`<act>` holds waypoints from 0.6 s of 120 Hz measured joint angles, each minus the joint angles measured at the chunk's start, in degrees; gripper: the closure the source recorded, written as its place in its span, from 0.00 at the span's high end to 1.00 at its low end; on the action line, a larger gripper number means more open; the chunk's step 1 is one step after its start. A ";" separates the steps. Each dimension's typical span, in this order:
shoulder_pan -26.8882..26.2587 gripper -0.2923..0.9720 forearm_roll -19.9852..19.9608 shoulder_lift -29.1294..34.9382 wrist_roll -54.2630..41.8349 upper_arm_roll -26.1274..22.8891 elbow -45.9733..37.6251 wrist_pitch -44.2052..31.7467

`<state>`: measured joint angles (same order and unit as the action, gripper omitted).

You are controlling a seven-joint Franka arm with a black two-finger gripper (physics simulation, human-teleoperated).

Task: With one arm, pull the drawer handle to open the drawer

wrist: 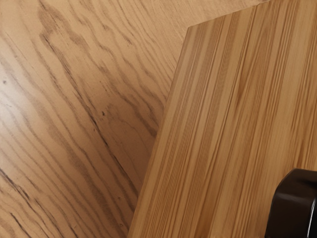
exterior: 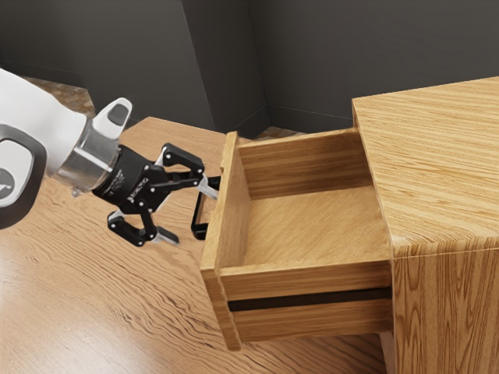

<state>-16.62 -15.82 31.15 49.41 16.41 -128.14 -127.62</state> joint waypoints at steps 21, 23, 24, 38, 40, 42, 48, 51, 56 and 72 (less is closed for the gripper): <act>-0.08 0.77 0.93 3.50 -0.04 1.30 -2.66 0.18; -0.08 0.77 1.06 3.82 -0.04 1.46 -2.87 0.20; -0.08 0.77 1.12 3.99 -0.04 1.53 -2.98 0.20; -0.09 0.77 1.95 6.20 -0.05 3.16 -4.06 0.37; -0.09 0.77 2.05 6.54 -0.05 3.38 -4.15 0.42; -0.07 0.77 2.16 6.93 -0.06 3.55 -4.25 0.50; 0.00 0.77 2.54 8.41 -0.06 4.21 -4.41 0.81; 0.17 0.77 2.72 9.35 -0.06 4.46 -4.42 1.11; 0.41 0.77 3.31 10.57 -0.06 5.22 -3.72 2.08; -2.54 0.77 14.61 3.27 -0.03 2.44 18.45 17.07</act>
<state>-19.15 -1.21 34.42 49.38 18.86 -109.70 -110.55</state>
